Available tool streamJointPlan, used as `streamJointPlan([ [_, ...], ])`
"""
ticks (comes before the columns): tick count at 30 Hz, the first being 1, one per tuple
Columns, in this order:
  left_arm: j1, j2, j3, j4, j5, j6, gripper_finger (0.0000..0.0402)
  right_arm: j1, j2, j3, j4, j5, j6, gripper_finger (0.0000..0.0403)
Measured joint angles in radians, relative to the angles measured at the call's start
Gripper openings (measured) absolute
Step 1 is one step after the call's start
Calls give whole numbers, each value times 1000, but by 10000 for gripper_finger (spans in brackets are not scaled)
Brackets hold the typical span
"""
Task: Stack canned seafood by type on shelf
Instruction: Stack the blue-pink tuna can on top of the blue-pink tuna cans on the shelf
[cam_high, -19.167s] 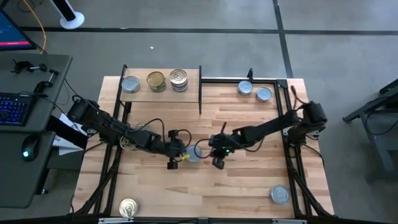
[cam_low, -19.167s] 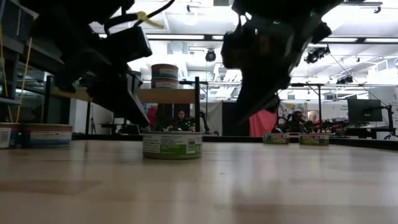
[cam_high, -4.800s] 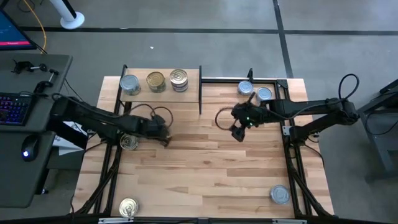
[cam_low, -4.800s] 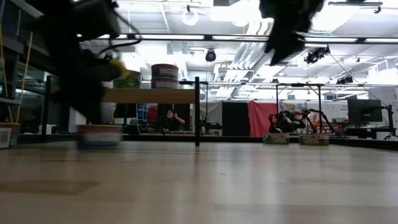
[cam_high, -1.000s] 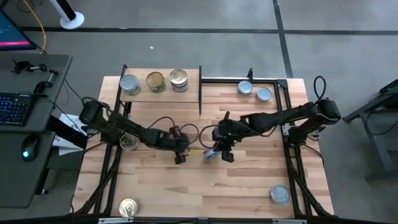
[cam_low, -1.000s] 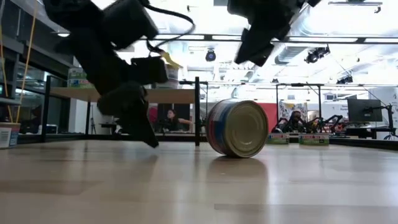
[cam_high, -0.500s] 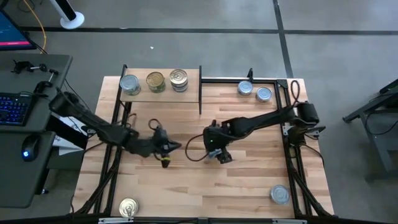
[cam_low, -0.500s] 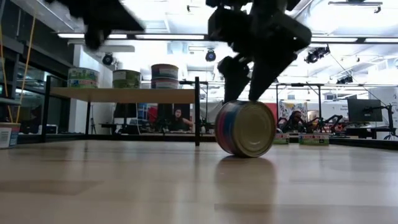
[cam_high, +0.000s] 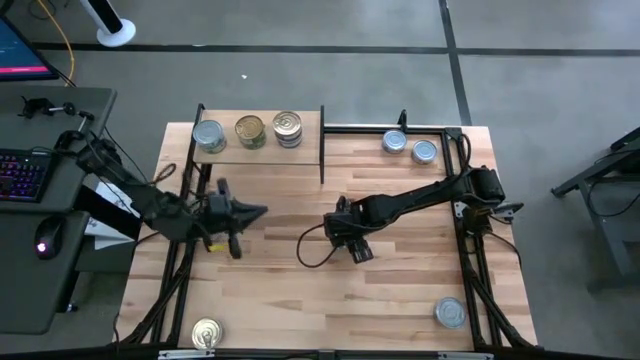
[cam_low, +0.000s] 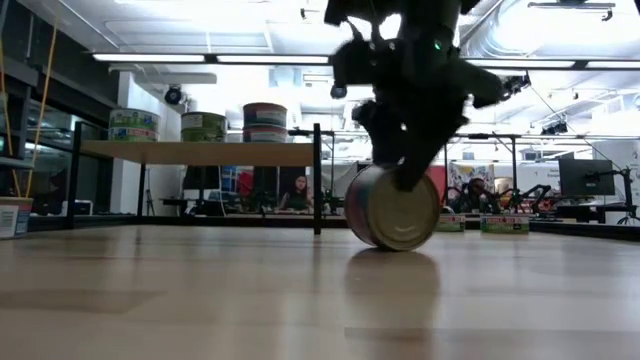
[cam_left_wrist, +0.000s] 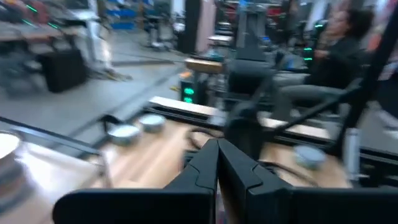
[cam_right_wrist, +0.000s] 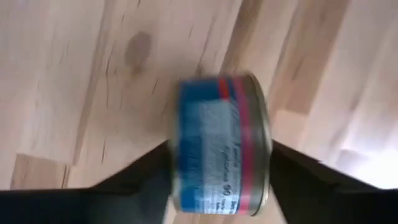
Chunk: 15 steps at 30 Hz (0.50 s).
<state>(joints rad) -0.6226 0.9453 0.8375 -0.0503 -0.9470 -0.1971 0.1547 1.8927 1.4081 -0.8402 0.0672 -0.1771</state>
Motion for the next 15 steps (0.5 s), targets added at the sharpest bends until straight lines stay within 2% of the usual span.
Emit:
streamJointPlan([
  [3,-13,-54,0,-27,-60,49,0,11,-1,67,-47,14,-21,164],
  [7,-29,-123,0,-64,-71,93,0,21,-9,221,-75,52,-99,166],
  [15,-29,-201,0,-67,-71,180,0,-52,-11,488,123,396,-355,166],
])
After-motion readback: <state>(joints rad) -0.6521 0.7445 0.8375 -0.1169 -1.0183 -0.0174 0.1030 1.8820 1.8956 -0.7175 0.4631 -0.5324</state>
